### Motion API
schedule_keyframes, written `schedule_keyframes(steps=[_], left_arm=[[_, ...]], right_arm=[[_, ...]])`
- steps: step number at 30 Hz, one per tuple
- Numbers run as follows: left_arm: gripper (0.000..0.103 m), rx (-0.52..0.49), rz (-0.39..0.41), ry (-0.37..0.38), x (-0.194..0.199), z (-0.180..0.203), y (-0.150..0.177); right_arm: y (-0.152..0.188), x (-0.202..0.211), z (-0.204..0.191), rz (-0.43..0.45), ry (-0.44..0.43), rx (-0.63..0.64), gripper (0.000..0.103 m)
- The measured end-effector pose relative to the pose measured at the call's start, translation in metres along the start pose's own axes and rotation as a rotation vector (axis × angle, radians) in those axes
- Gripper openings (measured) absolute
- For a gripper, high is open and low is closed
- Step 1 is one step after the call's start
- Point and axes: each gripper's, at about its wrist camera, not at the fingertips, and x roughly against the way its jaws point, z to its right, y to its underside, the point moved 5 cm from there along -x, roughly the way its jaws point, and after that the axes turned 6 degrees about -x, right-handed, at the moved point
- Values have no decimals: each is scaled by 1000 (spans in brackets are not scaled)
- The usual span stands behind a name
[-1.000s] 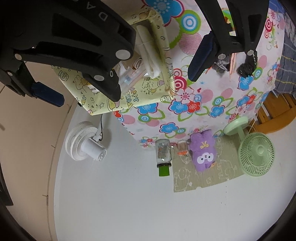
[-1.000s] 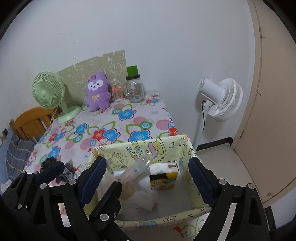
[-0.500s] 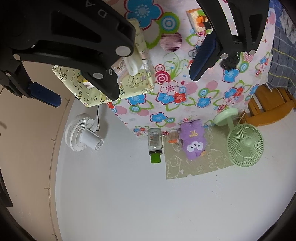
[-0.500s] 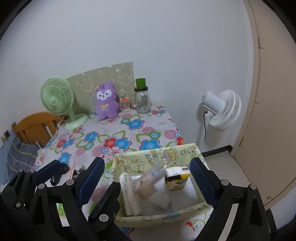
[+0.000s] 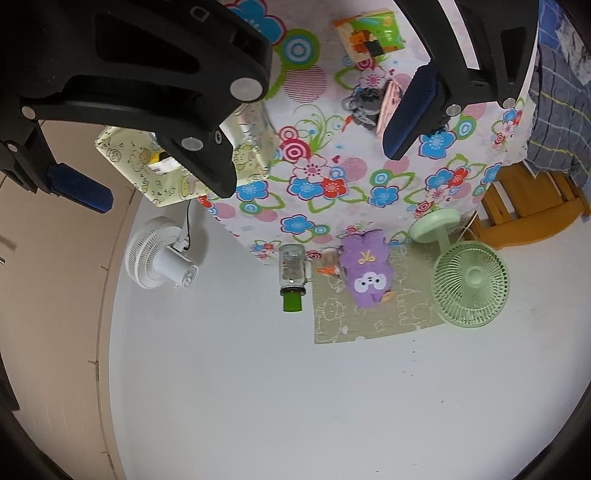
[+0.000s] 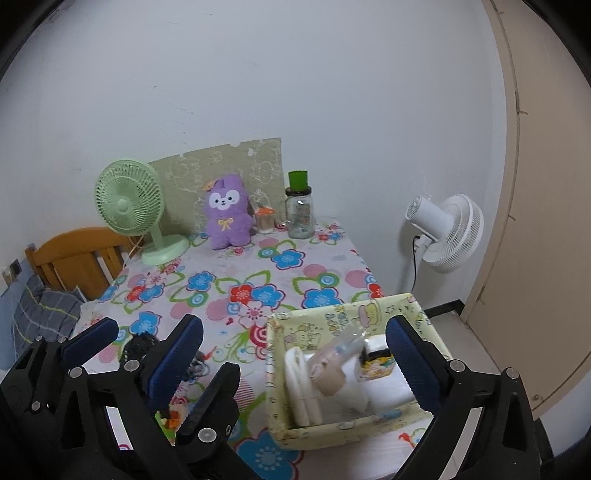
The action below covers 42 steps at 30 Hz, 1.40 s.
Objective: Organize soft objects
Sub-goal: 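Withdraw both grippers from the paper box back over the table, then move the left gripper down toward the green printed package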
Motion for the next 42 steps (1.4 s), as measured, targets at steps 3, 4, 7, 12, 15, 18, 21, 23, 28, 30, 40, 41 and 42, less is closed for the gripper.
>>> schedule_keyframes(steps=[3,4,7,12,15,18,21,23,28,30,40,41,42], left_arm=[[100,7,1,-2,2,-9,4],[101,10,2,-6,3,-14,5],[101,17,2,-18,4,-24,9],[102,33,-11,-34,3,-41,19],[102,39,-20,-49,1,-48,26],[102,47,-32,-66,-1,-56,34],[102,53,-43,-67,-3,-62,39],[102,56,-47,-70,-4,-65,44],[102,57,-41,-71,-5,-72,53],[102,69,-57,-78,-8,-77,59],[102,116,-105,-69,-22,-95,92],[102,118,-107,-71,-24,-96,95],[102,119,-110,-71,-26,-98,98]], right_arm=[[2,-1,-11,3,-1,8,102],[3,0,-14,4,-3,10,102],[6,-2,-25,5,-12,14,102],[15,-7,-42,-5,-30,26,102],[22,-13,-52,-16,-40,27,102],[28,-16,-59,-14,-37,30,102],[33,-18,-65,-4,-29,39,102],[36,-20,-69,-6,-36,43,102],[46,-26,-76,-24,-69,39,102],[53,-31,-81,-55,-100,38,102],[82,-45,-100,-85,-136,60,102],[84,-47,-101,-89,-137,64,102],[87,-51,-103,-98,-141,70,102]])
